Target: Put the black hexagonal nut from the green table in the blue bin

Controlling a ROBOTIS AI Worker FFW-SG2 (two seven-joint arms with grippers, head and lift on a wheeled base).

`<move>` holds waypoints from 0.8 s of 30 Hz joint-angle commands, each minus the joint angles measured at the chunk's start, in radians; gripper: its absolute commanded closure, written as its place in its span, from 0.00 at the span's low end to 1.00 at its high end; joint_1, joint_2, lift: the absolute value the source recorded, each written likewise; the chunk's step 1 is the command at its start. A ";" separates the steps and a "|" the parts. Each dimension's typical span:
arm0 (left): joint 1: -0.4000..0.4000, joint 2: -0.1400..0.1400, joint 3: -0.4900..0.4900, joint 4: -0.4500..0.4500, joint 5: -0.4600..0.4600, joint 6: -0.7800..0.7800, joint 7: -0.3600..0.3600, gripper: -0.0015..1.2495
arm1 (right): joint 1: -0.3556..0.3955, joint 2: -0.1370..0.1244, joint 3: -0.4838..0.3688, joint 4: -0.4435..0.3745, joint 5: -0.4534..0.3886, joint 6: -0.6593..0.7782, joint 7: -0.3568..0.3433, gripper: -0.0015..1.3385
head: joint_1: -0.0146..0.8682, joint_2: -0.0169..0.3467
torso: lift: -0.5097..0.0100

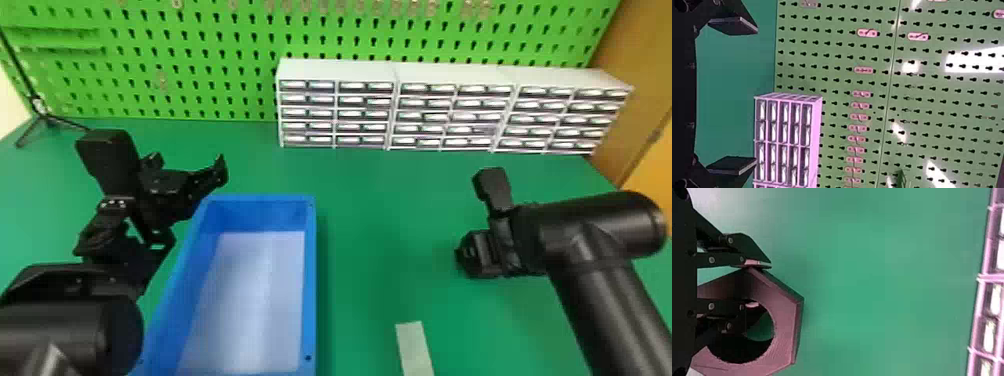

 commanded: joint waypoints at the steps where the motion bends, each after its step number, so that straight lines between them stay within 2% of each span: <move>1: 0.002 -0.001 0.002 0.000 0.000 0.001 0.000 0.09 | 0.013 0.004 -0.040 -0.044 0.051 -0.007 0.000 0.76 | 0.80 0.07 | 0.79; 7: 0.003 -0.001 0.005 0.000 -0.002 0.003 0.000 0.09 | 0.030 -0.004 -0.058 -0.102 0.091 -0.048 0.000 0.76 | 0.80 0.07 | 0.79; 11: 0.003 -0.001 0.006 0.000 -0.002 0.003 0.000 0.09 | 0.062 -0.004 -0.082 -0.150 0.101 -0.160 0.000 0.76 | 0.80 0.07 | 0.79; 17: 0.006 -0.001 0.009 0.003 -0.005 0.003 0.000 0.09 | 0.128 0.021 -0.168 -0.181 0.028 -0.409 0.000 0.76 | 0.80 0.07 | 0.79; 24: 0.008 -0.001 0.011 0.006 -0.009 0.003 0.002 0.09 | 0.167 0.031 -0.170 -0.201 -0.022 -0.601 0.000 0.76 | 0.80 0.07 | 0.79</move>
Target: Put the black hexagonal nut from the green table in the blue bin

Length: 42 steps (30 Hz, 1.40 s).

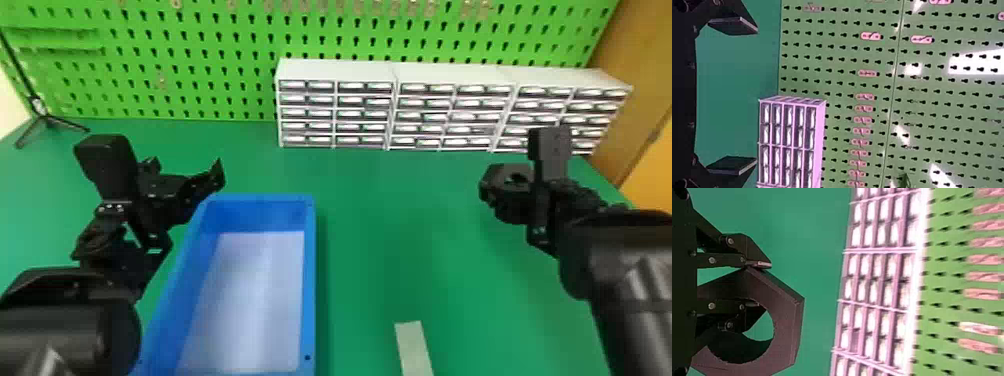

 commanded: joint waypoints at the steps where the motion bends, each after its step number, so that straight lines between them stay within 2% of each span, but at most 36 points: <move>1: 0.000 0.000 0.002 0.002 -0.003 0.000 0.000 0.10 | 0.024 0.007 0.004 -0.009 -0.034 -0.134 -0.001 0.76 | 0.80 0.07 | 0.79; 8: 0.000 0.000 0.002 0.005 -0.007 0.000 0.000 0.10 | 0.039 0.009 0.027 -0.016 -0.075 -0.303 -0.003 0.76 | 0.80 0.07 | 0.79; 16: 0.000 0.000 0.002 0.006 -0.012 0.000 0.000 0.10 | 0.041 -0.013 0.098 -0.016 -0.118 -0.483 -0.043 0.76 | 0.80 0.07 | 0.79; 23: 0.000 0.000 0.002 0.006 -0.012 0.000 0.000 0.10 | 0.012 -0.062 0.181 -0.016 -0.144 -0.549 -0.044 0.76 | 0.80 0.07 | 0.79; 33: 0.000 0.000 0.002 0.008 -0.013 0.000 0.000 0.10 | -0.041 -0.125 0.313 -0.014 -0.190 -0.552 -0.044 0.76 | 0.80 0.07 | 0.79; 42: 0.000 -0.002 0.000 0.011 -0.018 0.000 0.007 0.10 | -0.080 -0.151 0.435 0.001 -0.246 -0.569 -0.044 0.76 | 0.80 0.07 | 0.79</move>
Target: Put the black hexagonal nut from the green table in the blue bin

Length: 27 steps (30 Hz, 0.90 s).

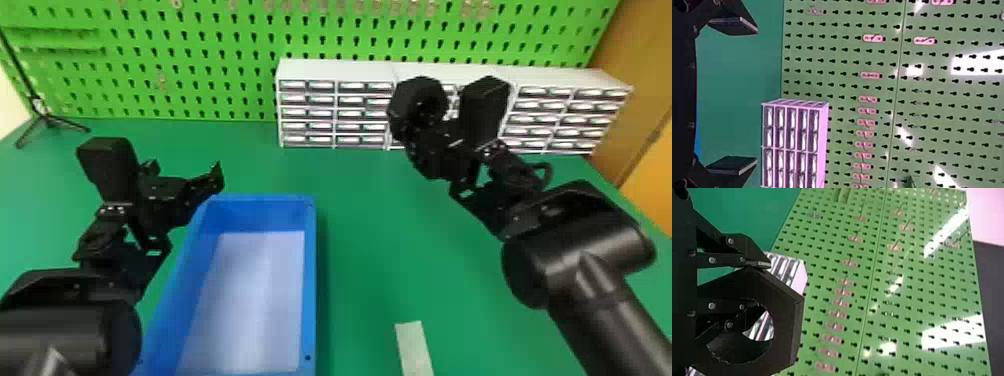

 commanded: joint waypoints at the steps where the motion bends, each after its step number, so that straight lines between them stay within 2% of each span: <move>1: 0.000 0.000 0.000 0.002 -0.002 0.000 0.004 0.10 | -0.022 -0.014 0.070 0.011 -0.033 -0.007 0.000 0.76 | 0.80 0.07 | 0.79; 12: 0.000 0.000 0.003 0.003 -0.005 0.000 0.010 0.10 | -0.077 -0.041 0.242 0.037 -0.120 -0.019 0.000 0.76 | 0.80 0.07 | 0.79; 27: -0.003 0.000 0.004 0.010 -0.005 0.000 0.018 0.10 | -0.125 -0.037 0.417 0.071 -0.200 -0.036 0.002 0.76 | 0.80 0.07 | 0.79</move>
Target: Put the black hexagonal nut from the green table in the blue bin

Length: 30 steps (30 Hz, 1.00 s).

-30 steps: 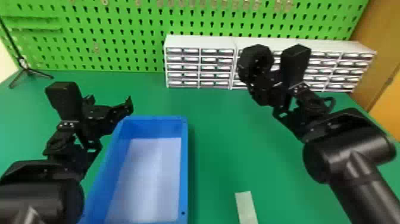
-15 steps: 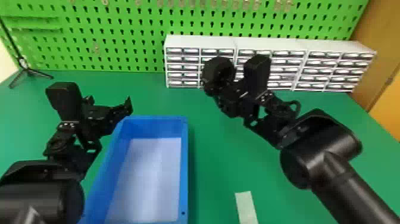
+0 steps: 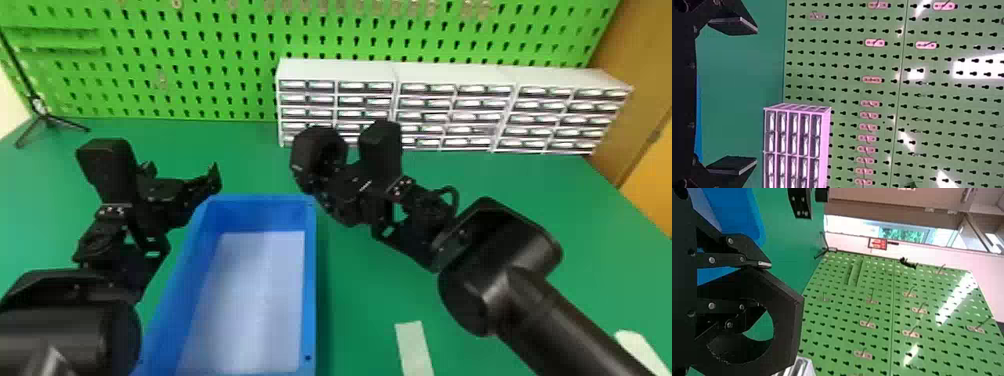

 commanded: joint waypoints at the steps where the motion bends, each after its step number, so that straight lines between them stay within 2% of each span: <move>1: -0.004 0.000 0.000 0.002 0.000 0.000 0.002 0.10 | -0.019 0.004 0.059 0.014 -0.027 -0.011 0.000 0.76 | 0.80 0.07 | 0.79; 19: -0.007 0.000 -0.001 0.004 0.000 0.000 0.003 0.10 | -0.065 0.016 0.185 0.051 -0.091 -0.041 0.003 0.76 | 0.80 0.07 | 0.79; 30: -0.007 0.000 -0.001 0.004 0.001 0.000 0.003 0.10 | -0.073 0.014 0.201 0.057 -0.100 -0.045 0.003 0.73 | 0.80 0.07 | 0.79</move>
